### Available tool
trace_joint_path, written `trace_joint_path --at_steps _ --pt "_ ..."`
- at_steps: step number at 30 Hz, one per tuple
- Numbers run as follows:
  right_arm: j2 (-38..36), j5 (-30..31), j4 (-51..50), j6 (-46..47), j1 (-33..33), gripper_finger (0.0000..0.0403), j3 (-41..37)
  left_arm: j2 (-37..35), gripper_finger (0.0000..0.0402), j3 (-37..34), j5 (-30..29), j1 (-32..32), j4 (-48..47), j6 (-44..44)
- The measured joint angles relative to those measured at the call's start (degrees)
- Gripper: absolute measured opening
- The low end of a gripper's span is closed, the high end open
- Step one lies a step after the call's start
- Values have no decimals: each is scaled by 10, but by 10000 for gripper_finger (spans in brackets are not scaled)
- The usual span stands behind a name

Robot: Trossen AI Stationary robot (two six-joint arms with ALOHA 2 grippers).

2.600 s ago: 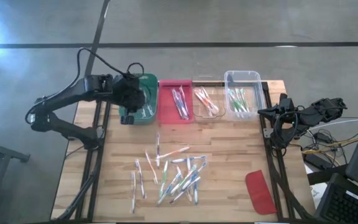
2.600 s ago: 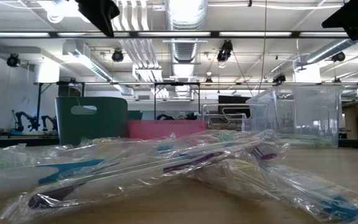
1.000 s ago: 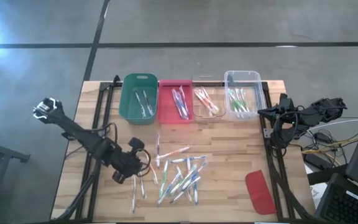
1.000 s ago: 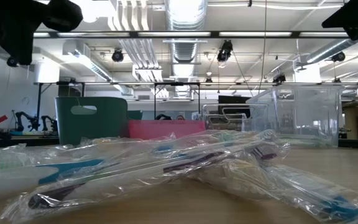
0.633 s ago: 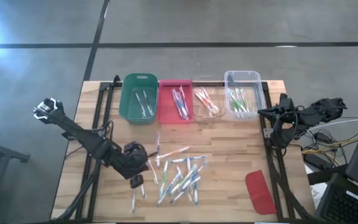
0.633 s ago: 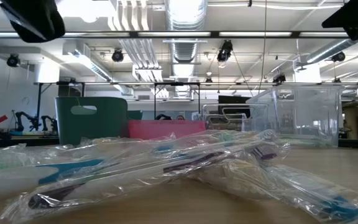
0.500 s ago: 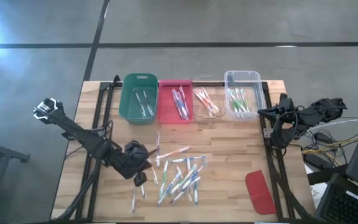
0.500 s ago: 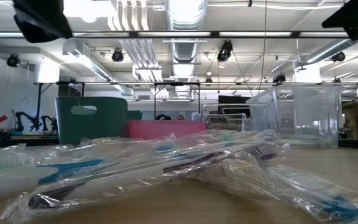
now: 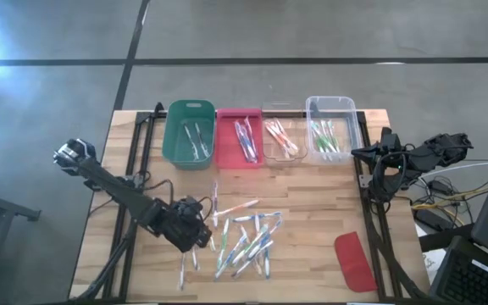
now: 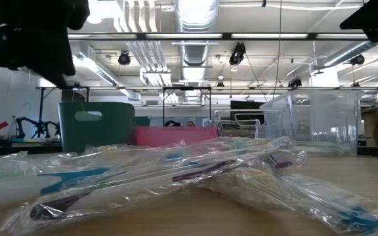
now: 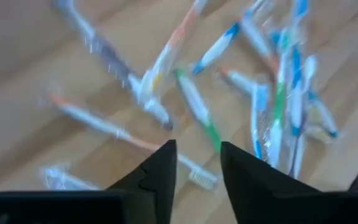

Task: Pick & Place Toothbrushes
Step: Put the violet toothbrush into the green bin

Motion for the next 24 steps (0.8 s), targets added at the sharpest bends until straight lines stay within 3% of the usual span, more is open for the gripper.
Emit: trace_joint_path --at_steps 7,24 --pt "0 0 0 0 0 8 0 53 162 2 75 -20 -6 -56" --pt "0 0 0 0 0 8 0 131 163 51 78 -182 -15 -271"
